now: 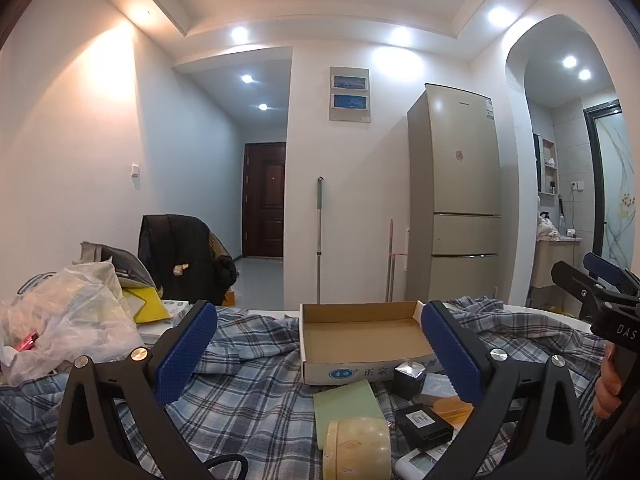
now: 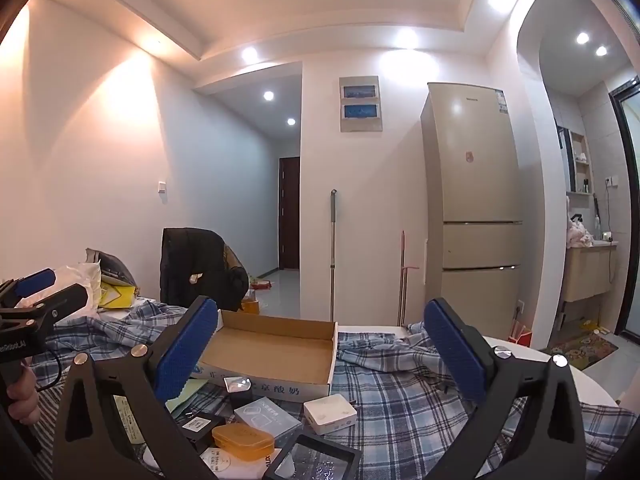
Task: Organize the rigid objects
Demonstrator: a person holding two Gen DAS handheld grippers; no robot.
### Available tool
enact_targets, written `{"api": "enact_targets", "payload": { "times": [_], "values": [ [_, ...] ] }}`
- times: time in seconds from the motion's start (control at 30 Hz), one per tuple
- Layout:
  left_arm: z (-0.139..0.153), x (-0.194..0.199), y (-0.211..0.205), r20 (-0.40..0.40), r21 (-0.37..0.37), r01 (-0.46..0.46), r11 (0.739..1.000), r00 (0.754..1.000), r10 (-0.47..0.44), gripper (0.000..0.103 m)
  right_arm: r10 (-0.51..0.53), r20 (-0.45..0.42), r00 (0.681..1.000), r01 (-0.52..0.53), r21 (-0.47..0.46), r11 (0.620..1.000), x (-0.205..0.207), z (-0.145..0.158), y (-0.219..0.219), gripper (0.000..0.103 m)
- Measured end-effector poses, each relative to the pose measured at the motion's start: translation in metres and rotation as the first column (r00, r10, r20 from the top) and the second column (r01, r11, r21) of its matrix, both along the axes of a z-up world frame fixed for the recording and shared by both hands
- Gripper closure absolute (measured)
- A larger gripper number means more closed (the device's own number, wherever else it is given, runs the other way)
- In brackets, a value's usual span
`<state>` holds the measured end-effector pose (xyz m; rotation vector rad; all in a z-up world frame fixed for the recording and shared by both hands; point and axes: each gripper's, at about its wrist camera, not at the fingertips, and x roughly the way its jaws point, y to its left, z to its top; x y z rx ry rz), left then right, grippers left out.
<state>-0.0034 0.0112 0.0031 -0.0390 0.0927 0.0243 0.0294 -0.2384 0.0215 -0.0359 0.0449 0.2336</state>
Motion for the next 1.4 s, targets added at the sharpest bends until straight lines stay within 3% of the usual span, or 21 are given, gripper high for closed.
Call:
{"api": "enact_targets", "payload": {
  "times": [0.3,0.5,0.77,0.87,0.97,1.23,1.4],
  "values": [
    [-0.002,0.005,-0.001,-0.023,0.004,-0.004,1.000,1.000,0.004,0.000,-0.001,0.015,1.000,0.001,-0.016,1.000,-0.003,-0.001,0.002,0.000],
    [-0.006,0.008,0.006,-0.042,-0.034,0.020,0.999,0.999,-0.022,0.000,-0.038,0.000,0.999,0.038,-0.007,0.999,-0.001,-0.002,0.000,0.000],
    [-0.009,0.009,0.003,-0.046,-0.002,0.008,1.000,0.999,-0.008,0.000,-0.060,0.010,0.998,0.060,-0.012,0.998,-0.004,-0.002,0.000,0.000],
    [-0.011,0.017,0.009,-0.090,-0.020,-0.028,0.999,0.996,0.027,0.000,-0.072,0.033,0.997,0.072,0.006,0.997,-0.009,0.001,-0.004,0.000],
    [-0.012,0.020,0.009,-0.121,-0.043,0.001,0.999,0.993,-0.006,0.000,-0.078,0.046,0.996,0.078,0.004,0.997,-0.012,0.004,-0.004,0.000],
    [-0.007,0.006,-0.009,-0.063,0.038,0.046,0.998,0.997,-0.044,0.000,-0.051,0.021,0.998,0.051,-0.011,0.999,-0.014,0.008,-0.006,0.000],
    [-0.006,0.008,-0.002,-0.067,0.001,0.052,0.999,0.996,-0.052,0.000,-0.037,-0.012,0.999,0.037,0.007,0.999,-0.011,0.010,-0.011,0.000]
  ]
}}
